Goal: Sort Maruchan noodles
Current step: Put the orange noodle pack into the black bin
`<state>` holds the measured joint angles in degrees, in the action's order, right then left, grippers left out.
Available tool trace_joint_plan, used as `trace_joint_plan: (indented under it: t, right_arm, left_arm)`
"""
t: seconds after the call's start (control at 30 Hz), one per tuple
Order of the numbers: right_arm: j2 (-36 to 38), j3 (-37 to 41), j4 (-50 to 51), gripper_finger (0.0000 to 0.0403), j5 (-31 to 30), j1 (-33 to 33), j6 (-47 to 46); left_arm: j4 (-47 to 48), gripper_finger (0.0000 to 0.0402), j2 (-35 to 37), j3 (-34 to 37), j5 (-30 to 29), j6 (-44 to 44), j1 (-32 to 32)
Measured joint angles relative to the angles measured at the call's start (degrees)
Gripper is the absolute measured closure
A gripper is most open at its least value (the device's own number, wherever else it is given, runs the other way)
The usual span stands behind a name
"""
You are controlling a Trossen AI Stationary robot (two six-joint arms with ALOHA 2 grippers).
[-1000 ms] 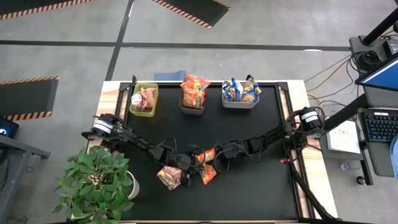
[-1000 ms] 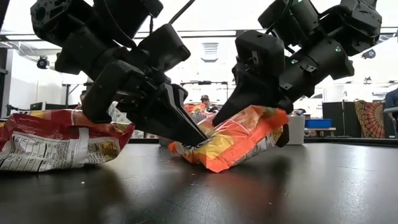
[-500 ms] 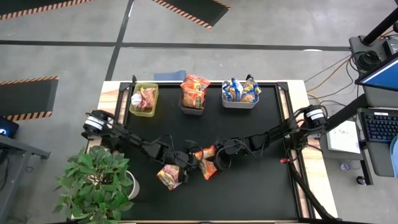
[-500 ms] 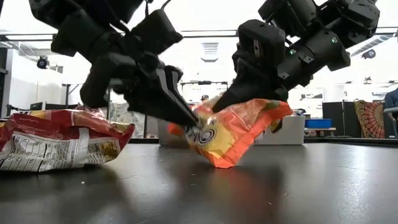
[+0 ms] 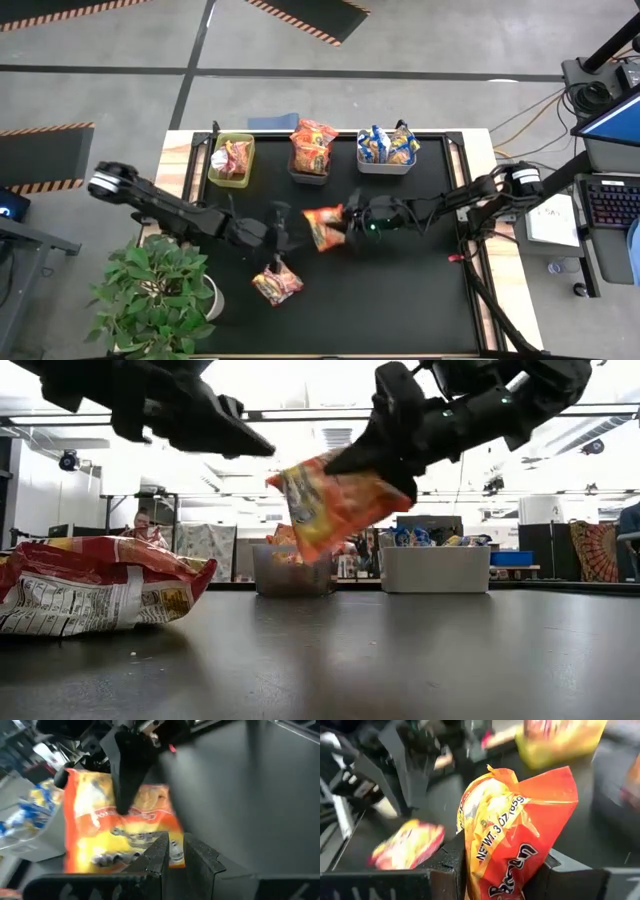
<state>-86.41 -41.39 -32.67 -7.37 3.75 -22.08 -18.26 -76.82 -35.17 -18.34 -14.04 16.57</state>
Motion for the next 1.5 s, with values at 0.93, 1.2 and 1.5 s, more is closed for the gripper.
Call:
trace_joint_plan:
  t: [0.93, 1.2, 1.5]
  right_arm:
    - [-7.7, -4.4, -30.0, 0.0284, -0.1, -16.2, 26.4]
    - [-15.7, -12.8, -30.0, 0.0284, -0.2, -18.5, 35.8]
    - [-24.0, -19.8, -29.2, 0.0284, -0.1, -21.7, 41.6]
  left_arm:
    - [-2.6, 0.0362, 31.9, 13.2, -3.6, -11.0, -13.9]
    - [-1.6, 0.0362, 33.7, 13.2, -3.7, -11.7, -15.1]
    - [-1.4, 0.0362, 35.1, 13.2, -3.8, -14.3, -15.2]
